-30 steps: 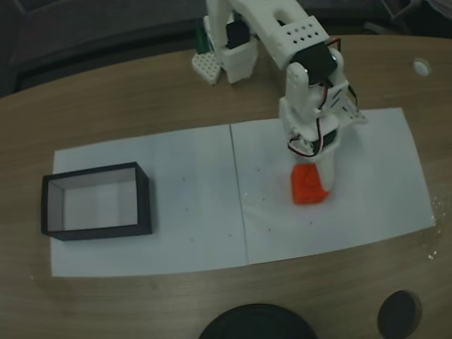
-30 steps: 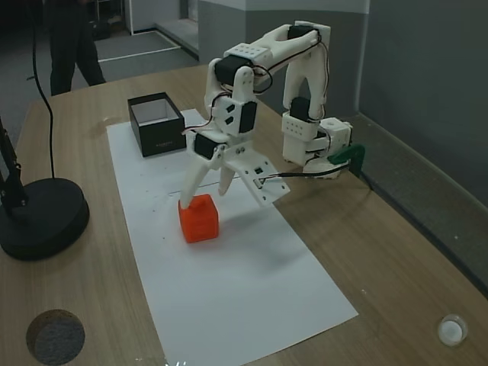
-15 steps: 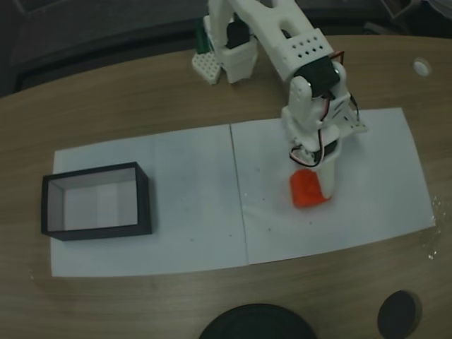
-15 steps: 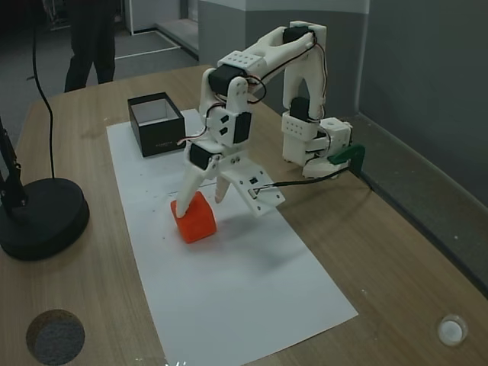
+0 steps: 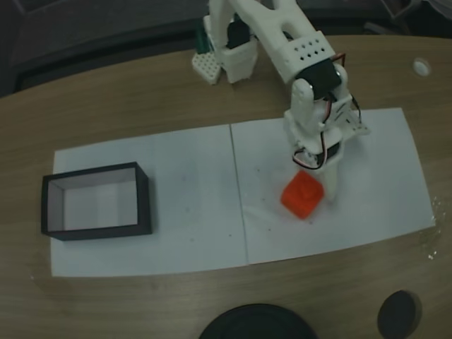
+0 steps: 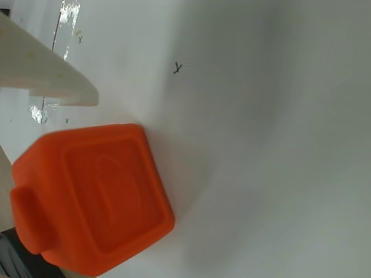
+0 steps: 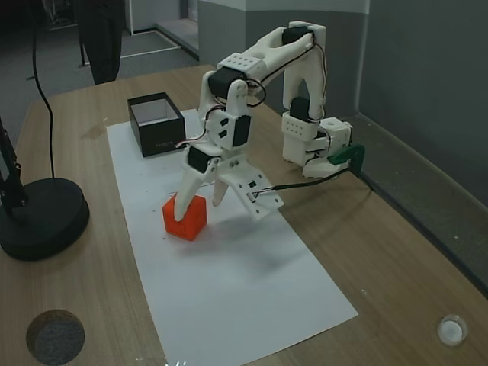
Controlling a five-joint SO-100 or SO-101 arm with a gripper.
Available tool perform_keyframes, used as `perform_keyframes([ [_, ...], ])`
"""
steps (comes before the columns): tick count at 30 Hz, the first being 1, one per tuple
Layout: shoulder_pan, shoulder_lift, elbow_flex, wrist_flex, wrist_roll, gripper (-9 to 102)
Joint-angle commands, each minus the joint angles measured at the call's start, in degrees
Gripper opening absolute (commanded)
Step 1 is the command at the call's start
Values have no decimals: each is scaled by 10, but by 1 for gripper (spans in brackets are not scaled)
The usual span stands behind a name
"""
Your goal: Grab a orange square and put it in the box.
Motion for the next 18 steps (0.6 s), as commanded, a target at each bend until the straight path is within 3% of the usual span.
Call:
perform_keyframes([
  [1,4,29,-48,4,-3,34],
  [18,58,39,-64,4,-60,34],
])
